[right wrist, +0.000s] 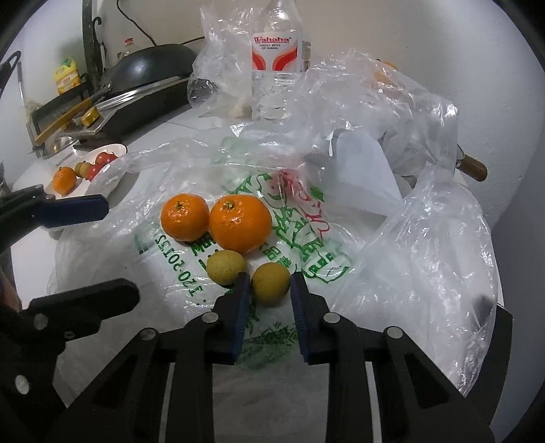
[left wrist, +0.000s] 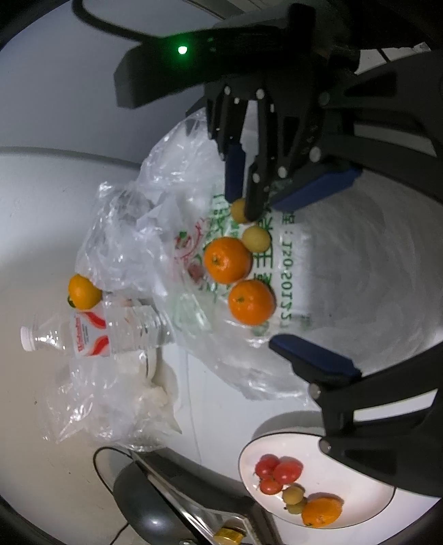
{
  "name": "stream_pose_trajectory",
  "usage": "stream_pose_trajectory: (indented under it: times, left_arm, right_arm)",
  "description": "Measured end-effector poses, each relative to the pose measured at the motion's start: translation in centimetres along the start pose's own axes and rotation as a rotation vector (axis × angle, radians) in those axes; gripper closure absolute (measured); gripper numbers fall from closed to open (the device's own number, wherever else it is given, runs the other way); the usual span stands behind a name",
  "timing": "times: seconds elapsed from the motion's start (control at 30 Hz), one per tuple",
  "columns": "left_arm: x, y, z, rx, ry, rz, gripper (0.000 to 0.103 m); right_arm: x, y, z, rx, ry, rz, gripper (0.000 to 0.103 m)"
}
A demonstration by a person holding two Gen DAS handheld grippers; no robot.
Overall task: Organize fruits
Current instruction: 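Grasp a yellow-green fruit with the right gripper while the left gripper grasps another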
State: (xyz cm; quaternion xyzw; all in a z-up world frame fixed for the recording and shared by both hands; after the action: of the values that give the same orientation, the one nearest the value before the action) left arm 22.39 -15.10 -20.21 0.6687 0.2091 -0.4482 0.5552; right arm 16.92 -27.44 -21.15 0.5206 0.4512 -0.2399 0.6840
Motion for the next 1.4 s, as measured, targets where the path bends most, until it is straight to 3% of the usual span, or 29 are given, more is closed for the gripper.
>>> stream_pose_trajectory:
  times: [0.13,0.47,0.53,0.63,1.1,1.23,1.4]
  left_arm:
    - [0.4,0.5,0.4,0.003,-0.056,-0.004,0.028]
    - [2.5,2.0,2.2,0.034,-0.107,-0.043,0.028]
    - [3.3,2.2,2.5,0.037,-0.1,-0.069,0.042]
    - [4.5,2.4,2.7,0.03,-0.087,-0.106,0.052]
    - [7.0,4.1,3.6,0.054,-0.066,-0.175,0.06]
    - [7.8,4.4,3.4,0.049,-0.045,-0.184,0.074]
    - [7.9,4.1,3.1,0.036,-0.046,-0.17,0.077]
  right_arm:
    - [-1.5,-0.4,0.7,0.012,0.016,0.027,0.077]
    - [-4.2,-0.7,3.0,0.067,0.038,0.105,0.077]
    - [-4.3,-0.8,3.2,0.069,0.039,0.109,0.077]
    - [-4.5,-1.0,3.7,0.078,0.044,0.117,0.077]
    - [-4.8,-1.5,4.5,0.103,0.054,0.133,0.077]
    - [-4.7,-1.5,4.7,0.111,0.057,0.134,0.077]
    - [-4.7,-1.5,4.5,0.103,0.057,0.132,0.077]
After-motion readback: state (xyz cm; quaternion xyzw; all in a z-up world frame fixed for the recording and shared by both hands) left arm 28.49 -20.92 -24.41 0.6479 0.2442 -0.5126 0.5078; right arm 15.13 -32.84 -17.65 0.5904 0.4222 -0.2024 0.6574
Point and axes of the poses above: each gripper's, at about its wrist camera, not at the fingertips, and x roughly the way its jaws point, z to its right, y to its top, the point moved 1 cm from there along x, roughly the way its jaws point, and after that the axes turned 13 degrees about -z, right-handed, at the moved point
